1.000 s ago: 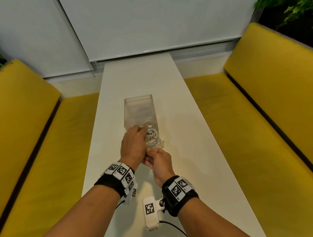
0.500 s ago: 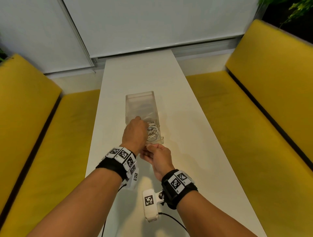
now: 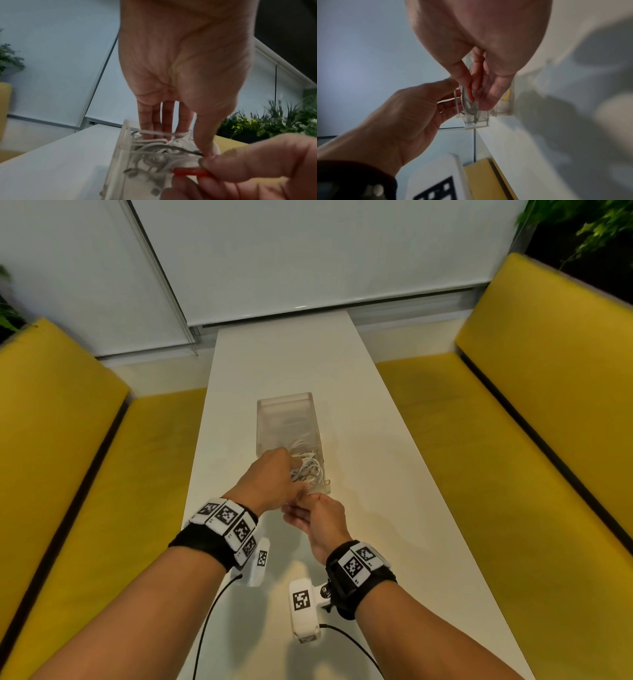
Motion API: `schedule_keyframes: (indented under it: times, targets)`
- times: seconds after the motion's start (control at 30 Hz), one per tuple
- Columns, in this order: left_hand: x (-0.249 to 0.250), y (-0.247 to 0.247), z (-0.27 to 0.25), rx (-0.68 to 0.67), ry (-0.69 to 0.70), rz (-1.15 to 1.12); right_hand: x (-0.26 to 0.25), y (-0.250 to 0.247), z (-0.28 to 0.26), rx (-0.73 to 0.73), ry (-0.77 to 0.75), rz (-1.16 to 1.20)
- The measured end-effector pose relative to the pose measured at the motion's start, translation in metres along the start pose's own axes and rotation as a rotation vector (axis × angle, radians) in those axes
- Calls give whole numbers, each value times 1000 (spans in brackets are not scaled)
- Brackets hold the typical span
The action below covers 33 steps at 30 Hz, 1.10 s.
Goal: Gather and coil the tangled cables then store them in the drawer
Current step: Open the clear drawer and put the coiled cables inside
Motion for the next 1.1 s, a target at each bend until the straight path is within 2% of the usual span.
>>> schedule_keyframes:
  times: [0.1,0.27,0.43,0.67,0.87,1.0,1.1]
  targets:
    - [-2,-2,0,53,15,82,1,-2,0,16,-1,-20]
    - [11,11,-6,110,120,293,0,-7,5,12,-16,-45]
    - [5,16,-4,80,39,242,2,-6,9,13,-18,-81]
    - [-8,10,12,137,-94,93,-6,-1,21,19,-31,-86]
    - [-1,9,4,58,16,42,-9,2,24,29,-21,-110]
    - [-21,-16,-7,266,-75,-130,-10,3,22,32,-14,-128]
    - [-24,-23,-17,353,-80,-189,-11,2,22,35,-10,-133]
Point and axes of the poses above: each hand's wrist, its own z-axis towards the middle knuckle, its own y-axis out of the palm, x = y × z, the point moved 9 cm from there along z, towards the middle knuckle, and after that the axes turned 8 degrees about -x, right-handed, at the moved point
